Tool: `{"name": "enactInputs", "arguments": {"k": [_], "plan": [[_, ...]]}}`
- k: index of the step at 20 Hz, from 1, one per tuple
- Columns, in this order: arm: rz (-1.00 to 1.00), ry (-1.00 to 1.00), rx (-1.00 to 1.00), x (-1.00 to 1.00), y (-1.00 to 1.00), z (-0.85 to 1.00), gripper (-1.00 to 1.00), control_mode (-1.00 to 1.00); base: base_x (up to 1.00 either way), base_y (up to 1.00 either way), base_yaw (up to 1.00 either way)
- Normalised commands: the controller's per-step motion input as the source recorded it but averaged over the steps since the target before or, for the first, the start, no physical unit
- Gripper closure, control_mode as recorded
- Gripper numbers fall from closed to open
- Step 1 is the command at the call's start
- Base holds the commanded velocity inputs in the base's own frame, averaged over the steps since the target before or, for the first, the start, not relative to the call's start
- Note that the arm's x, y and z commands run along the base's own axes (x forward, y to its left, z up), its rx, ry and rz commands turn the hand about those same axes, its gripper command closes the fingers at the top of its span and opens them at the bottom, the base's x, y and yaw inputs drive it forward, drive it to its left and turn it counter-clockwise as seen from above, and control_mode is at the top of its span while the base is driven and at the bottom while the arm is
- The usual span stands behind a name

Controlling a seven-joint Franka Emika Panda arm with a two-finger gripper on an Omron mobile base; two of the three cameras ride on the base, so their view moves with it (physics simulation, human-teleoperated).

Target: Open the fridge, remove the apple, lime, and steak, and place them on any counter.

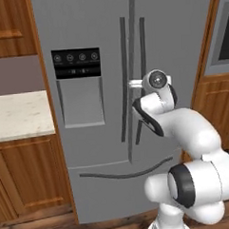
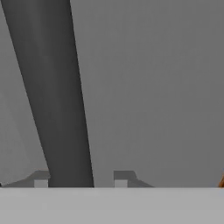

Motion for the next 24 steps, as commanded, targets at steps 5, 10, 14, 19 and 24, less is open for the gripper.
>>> {"name": "enactInputs", "arguments": {"k": [5, 10, 14, 19, 24], "plan": [[-0.03, -0.17, 0.01, -1.0, -1.0, 0.26, 1.0, -1.0, 0.0, 0.0, 0.0], [-0.05, -0.09, 0.0, -1.0, -1.0, 0.22, 1.0, -1.0, 0.0, 0.0, 0.0], [-0.03, -0.04, 0.0, -0.99, -1.0, 0.28, 1.0, -1.0, 0.0, 0.0, 0.0], [-0.02, -0.01, 0.0, -1.0, -0.89, 0.32, -1.0, -1.0, 0.0, 0.0, 0.0], [0.0, -0.07, 0.0, -1.0, 0.14, 0.72, -1.0, -1.0, 0.0, 0.0, 0.0]]}}
